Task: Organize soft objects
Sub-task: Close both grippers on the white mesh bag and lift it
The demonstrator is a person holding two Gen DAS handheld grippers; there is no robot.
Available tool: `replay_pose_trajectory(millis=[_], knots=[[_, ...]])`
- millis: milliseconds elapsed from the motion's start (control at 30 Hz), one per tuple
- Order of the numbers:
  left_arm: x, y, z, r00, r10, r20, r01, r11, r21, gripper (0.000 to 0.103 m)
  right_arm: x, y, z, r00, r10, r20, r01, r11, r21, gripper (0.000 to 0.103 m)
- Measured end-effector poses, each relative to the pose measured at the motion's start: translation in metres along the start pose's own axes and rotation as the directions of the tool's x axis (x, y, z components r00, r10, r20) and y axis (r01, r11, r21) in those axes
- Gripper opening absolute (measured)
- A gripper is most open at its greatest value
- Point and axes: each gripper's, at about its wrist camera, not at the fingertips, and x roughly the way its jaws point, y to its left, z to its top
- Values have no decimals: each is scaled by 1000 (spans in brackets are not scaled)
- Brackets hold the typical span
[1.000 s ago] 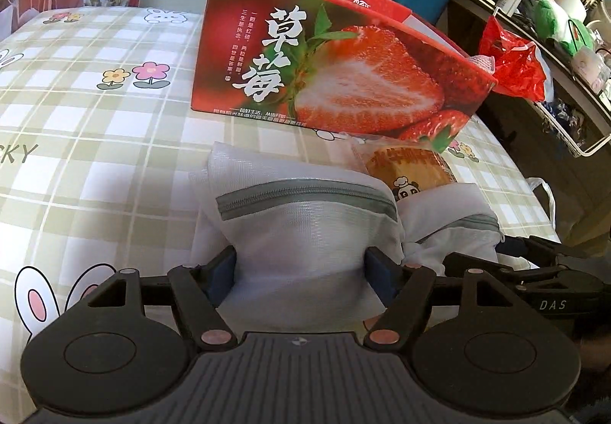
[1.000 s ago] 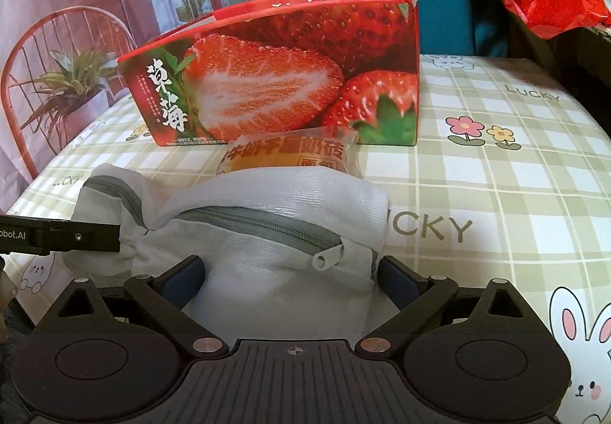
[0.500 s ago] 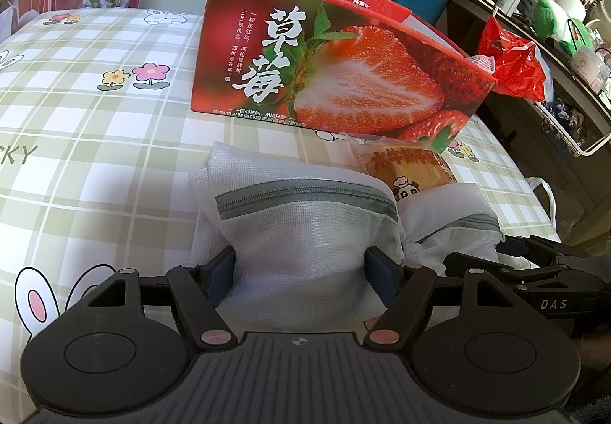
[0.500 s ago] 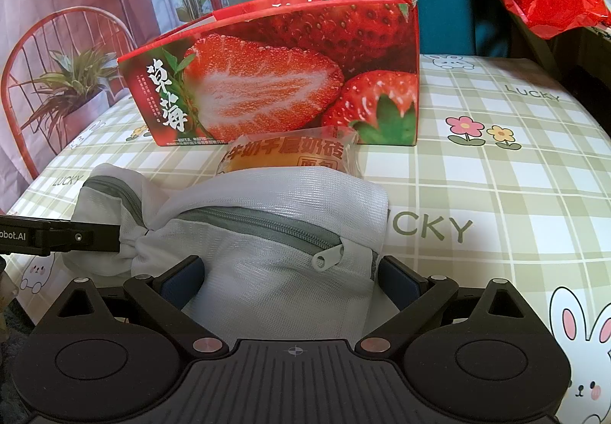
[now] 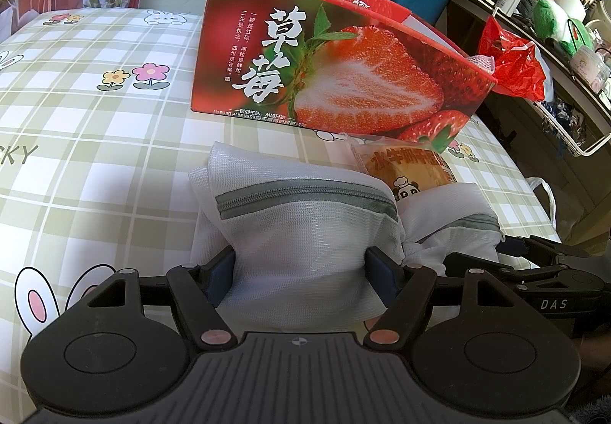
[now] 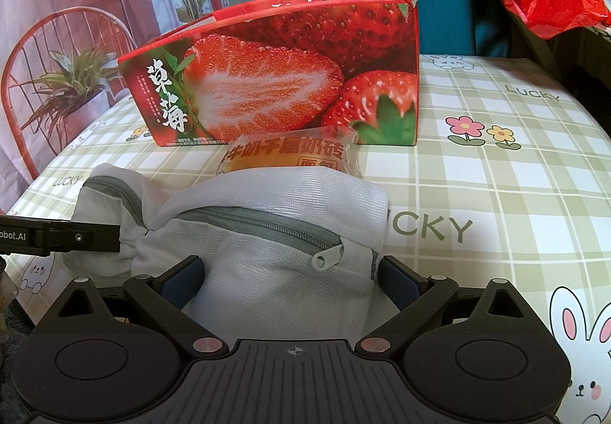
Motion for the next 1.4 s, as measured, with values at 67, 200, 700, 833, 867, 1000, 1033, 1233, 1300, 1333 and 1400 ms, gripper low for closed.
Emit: replay_pose_trajectory(millis=[67,200,700,833,867,1000,1033,1233,1300,1333,1400], knots=[[0,0,0,1000,0,0,0,1000,0,76,0,0,0,1000,1,0,-1,1000,0,96],[0,0,0,1000,2,-3,-2,1000,1,76,0,0,0,1000,1,0,-1,1000,1,96],[-4,-34,-4,994,69,-87,-58,990,127,58,4,-1,5,998,-47,-44,47,999,-3,101],[-8,-39,-4,992,69,-110,-54,989,134,55,-7,-3,5,997,-50,-62,51,998,21,88],[-9,-39,-3,991,69,-111,-54,990,131,54,-11,-3,5,997,-45,-60,46,999,19,84],[-11,-40,1,993,71,-99,-57,989,136,49,-28,8,7,999,-40,-29,38,998,-55,67],[-11,-40,3,993,70,-96,-56,989,136,49,-32,12,7,999,-37,-20,35,996,-80,65],[-6,-42,1,995,61,-74,-50,989,139,48,-44,19,8,1000,8,25,-4,990,-144,60],[-5,-40,-2,997,53,-59,-44,988,146,48,-41,19,8,1000,6,20,-3,989,-148,60],[-3,-37,-2,997,47,-54,-39,989,139,48,-39,19,7,1000,9,16,-7,989,-149,60],[-2,-34,-1,999,36,-40,-31,992,122,48,-35,15,6,1000,18,13,-16,990,-138,60]])
